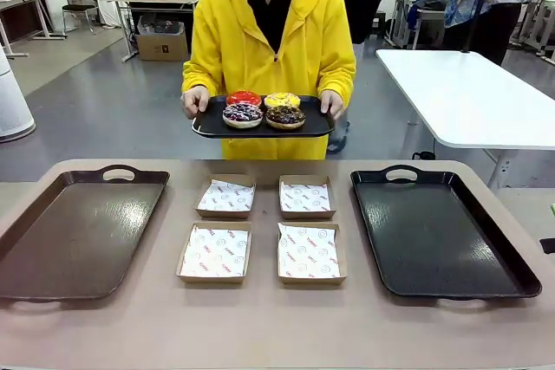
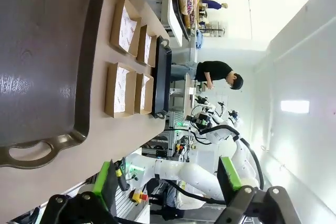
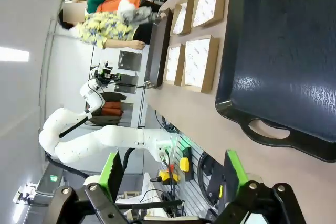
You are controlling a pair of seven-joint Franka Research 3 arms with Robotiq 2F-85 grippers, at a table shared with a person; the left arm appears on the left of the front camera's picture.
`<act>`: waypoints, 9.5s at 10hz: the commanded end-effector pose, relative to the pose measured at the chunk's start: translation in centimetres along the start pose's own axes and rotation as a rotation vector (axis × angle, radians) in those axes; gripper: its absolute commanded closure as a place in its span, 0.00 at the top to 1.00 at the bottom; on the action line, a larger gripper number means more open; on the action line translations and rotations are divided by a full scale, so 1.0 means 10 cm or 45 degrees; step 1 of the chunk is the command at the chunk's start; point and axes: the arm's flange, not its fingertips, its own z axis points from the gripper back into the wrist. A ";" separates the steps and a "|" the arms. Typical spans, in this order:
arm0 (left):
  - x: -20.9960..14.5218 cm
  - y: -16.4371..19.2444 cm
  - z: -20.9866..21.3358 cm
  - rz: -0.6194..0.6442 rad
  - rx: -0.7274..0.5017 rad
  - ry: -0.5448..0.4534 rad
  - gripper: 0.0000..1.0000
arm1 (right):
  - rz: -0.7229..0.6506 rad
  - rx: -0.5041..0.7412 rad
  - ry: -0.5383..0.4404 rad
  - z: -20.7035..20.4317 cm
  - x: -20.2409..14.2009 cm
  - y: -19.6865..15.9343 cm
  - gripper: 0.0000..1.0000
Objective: Individually package the donuts and arrange them on the tray.
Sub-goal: Pick up one Paper togo box.
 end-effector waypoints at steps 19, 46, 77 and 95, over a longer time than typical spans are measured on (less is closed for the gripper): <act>0.01 0.00 -0.03 0.012 -0.015 -0.005 1.00 | 0.009 0.030 0.002 -0.02 0.01 -0.01 1.00; 0.01 0.00 -0.03 0.012 -0.015 -0.005 1.00 | 0.066 -1.196 0.426 -3.61 0.77 1.34 1.00; 0.01 0.00 -0.03 0.012 -0.015 -0.005 1.00 | -0.020 -1.537 0.395 -4.42 0.67 0.65 0.00; 0.01 0.00 -0.03 0.012 -0.015 -0.005 1.00 | -0.088 -1.616 0.458 -3.68 2.11 2.71 0.00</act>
